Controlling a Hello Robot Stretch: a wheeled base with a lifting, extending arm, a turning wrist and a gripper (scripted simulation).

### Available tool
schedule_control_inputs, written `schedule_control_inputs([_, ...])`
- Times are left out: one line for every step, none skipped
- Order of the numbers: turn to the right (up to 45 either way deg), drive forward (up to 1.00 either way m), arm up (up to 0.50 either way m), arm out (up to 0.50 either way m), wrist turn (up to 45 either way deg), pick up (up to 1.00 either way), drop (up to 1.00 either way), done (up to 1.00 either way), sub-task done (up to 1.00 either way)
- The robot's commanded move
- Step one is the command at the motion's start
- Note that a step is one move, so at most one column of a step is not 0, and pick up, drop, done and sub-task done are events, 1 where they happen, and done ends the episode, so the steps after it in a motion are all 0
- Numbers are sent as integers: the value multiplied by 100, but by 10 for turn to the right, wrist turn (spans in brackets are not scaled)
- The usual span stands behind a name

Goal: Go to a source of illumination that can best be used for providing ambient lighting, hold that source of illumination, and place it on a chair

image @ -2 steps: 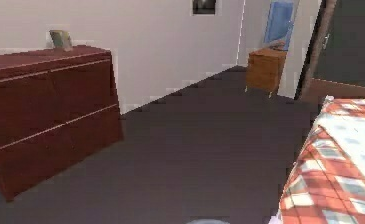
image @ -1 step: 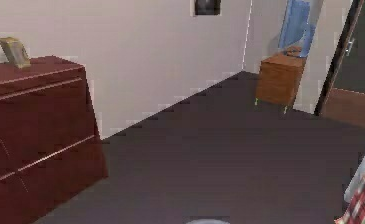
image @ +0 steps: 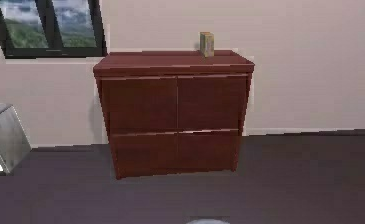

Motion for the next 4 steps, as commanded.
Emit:
schedule_control_inputs([-120, 0, 0, 0, 0, 0, 0, 0, 0])
schedule_control_inputs([0, 25, 0, 0, 0, 0, 0, 0, 0])
schedule_control_inputs([450, 0, 0, 0, 0, 0, 0, 0, 0])
schedule_control_inputs([450, 0, 0, 0, 0, 0, 0, 0, 0])
